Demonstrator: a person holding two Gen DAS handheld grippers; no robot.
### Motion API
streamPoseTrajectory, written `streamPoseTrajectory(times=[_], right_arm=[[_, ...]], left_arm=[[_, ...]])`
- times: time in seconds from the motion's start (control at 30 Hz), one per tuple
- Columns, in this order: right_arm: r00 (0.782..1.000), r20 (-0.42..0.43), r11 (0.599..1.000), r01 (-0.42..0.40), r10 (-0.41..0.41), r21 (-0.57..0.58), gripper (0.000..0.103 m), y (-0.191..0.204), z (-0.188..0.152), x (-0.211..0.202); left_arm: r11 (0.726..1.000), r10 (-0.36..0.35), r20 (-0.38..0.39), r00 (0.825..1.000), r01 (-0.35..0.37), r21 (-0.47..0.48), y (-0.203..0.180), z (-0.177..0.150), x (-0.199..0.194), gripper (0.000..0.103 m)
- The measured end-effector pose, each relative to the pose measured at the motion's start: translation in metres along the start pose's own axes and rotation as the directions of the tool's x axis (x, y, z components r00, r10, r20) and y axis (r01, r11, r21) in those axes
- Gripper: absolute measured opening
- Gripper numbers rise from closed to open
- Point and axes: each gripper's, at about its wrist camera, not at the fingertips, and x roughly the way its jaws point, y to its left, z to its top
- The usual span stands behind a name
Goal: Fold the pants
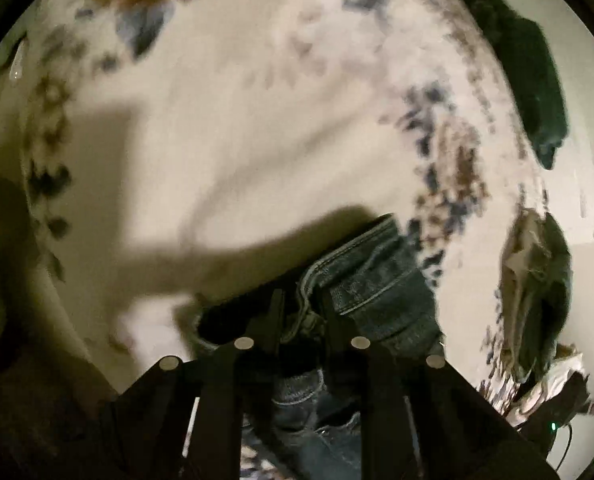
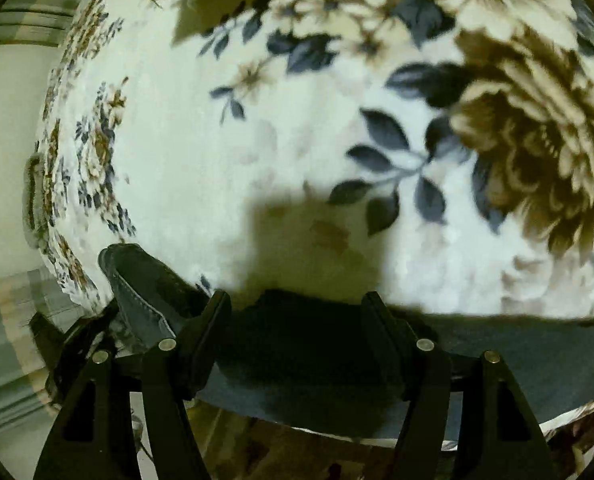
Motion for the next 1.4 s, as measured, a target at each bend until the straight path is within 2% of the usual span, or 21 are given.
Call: streamPoseTrajectory(times=[0.1,0.2,0.27,0.4,0.47,0.57,0.67,0.73,0.83,0.93,0.97,1.0,1.13,1.2,1.3,1.37,1.4], right_arm=[[1.0,-0.016,1.0,0.015,-0.015,0.008,0.07,0.003,-0.004,0.009],[0.999,-0.03,0.999,0.026,-0.025,0.02,0.07,0.002,-0.005,0.013],[0.999,-0.044,1.0,0.021,-0.02,0.019,0.07,0.004,-0.002,0.017],[0.994,-0.105,1.0,-0.002,0.004,0.014,0.07,0.008,0.012,0.032],[0.992,-0.129,1.0,0.017,-0.017,-0.002,0.07,0.01,0.021,0.041],[0.975,-0.202,0.995,0.085,-0.093,-0.048,0.07,0.01,0.035,0.061],[0.951,-0.297,0.996,0.064,-0.081,-0.065,0.07,0.01,0.038,0.076],[0.944,-0.32,0.993,0.049,-0.08,-0.105,0.069,0.015,0.03,0.075],[0.931,-0.35,0.984,0.045,-0.103,-0.171,0.067,0.019,0.007,0.071],[0.923,-0.37,0.981,0.036,-0.105,-0.188,0.067,0.014,-0.014,0.069],[0.925,-0.366,0.978,0.033,-0.108,-0.204,0.067,0.013,-0.021,0.068],[0.927,-0.359,0.975,0.032,-0.111,-0.218,0.067,0.013,-0.025,0.068],[0.924,-0.362,0.964,0.023,-0.123,-0.266,0.068,0.017,-0.034,0.068],[0.936,-0.339,0.975,0.015,-0.091,-0.22,0.068,0.014,-0.024,0.066],[0.963,-0.268,0.991,-0.073,0.04,-0.113,0.068,0.003,-0.006,0.061],[0.965,-0.252,0.993,-0.091,0.069,-0.079,0.068,0.002,0.006,0.067],[0.955,-0.287,0.993,-0.096,0.073,-0.069,0.067,0.002,0.01,0.078]], left_arm=[[1.0,0.015,0.001,1.0,-0.015,0.022,0.015,-0.007,-0.012,0.012],[0.998,0.043,-0.046,0.998,-0.045,-0.034,0.048,-0.01,-0.004,0.012],[0.998,0.038,-0.054,0.998,-0.041,-0.056,0.058,-0.015,-0.003,0.012],[0.999,0.047,-0.045,0.998,-0.048,-0.021,0.047,-0.014,-0.001,0.012],[0.999,0.047,-0.045,0.998,-0.047,-0.018,0.05,-0.015,-0.002,0.013],[0.999,0.049,-0.047,0.998,-0.05,-0.011,0.046,-0.014,-0.001,0.013],[0.999,0.051,-0.053,0.997,-0.051,-0.009,0.048,-0.015,-0.004,0.014],[0.998,0.052,-0.063,0.997,-0.053,-0.013,0.048,-0.013,-0.004,0.016],[0.999,0.038,-0.084,0.996,-0.041,-0.034,0.05,-0.012,-0.011,0.025],[0.997,0.044,-0.102,0.994,-0.05,-0.058,0.044,-0.014,-0.026,0.043],[0.997,0.046,-0.097,0.994,-0.051,-0.049,0.04,-0.016,-0.031,0.054],[0.998,0.046,-0.088,0.995,-0.049,-0.037,0.034,-0.018,-0.036,0.06],[0.997,0.033,-0.083,0.996,-0.028,0.068,0.0,-0.03,-0.038,0.061],[0.994,0.038,-0.108,0.993,-0.027,0.103,-0.013,-0.035,-0.027,0.061],[0.992,0.047,-0.126,0.991,-0.031,0.122,-0.022,-0.04,-0.011,0.061],[0.99,0.063,-0.129,0.99,-0.045,0.134,-0.025,-0.041,-0.003,0.061],[0.989,0.071,-0.133,0.989,-0.053,0.136,-0.025,-0.042,0.001,0.061]])
